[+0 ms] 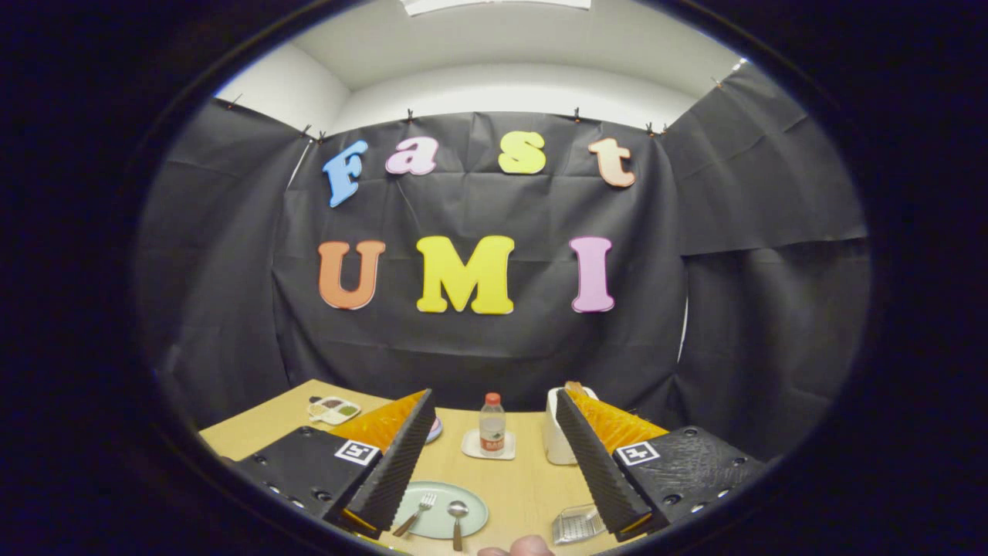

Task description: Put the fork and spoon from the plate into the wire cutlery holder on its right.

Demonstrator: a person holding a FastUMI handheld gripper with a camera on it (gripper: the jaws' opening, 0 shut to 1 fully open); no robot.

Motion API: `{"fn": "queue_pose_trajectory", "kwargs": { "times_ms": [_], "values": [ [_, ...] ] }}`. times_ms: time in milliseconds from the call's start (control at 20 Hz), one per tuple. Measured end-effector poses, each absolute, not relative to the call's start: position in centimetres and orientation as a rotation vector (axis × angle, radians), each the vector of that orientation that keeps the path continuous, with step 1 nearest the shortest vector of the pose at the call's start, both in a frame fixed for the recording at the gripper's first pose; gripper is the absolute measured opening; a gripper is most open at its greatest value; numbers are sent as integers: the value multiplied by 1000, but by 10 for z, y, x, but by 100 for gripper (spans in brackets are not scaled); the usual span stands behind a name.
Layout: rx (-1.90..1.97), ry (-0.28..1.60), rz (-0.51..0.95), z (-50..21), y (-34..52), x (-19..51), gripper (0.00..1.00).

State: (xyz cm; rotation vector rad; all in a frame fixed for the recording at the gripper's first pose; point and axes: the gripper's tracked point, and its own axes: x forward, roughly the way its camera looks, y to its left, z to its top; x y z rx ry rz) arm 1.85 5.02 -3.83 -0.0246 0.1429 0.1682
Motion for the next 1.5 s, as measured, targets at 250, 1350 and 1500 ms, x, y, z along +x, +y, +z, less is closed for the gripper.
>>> {"fn": "queue_pose_trajectory", "kwargs": {
  "times_ms": [250,1350,1500],
  "values": [
    [-70,259,213,-83,58,10,95],
    [-190,879,273,-375,122,33,79],
    [-214,910,257,-393,122,35,60]
  ]
}}
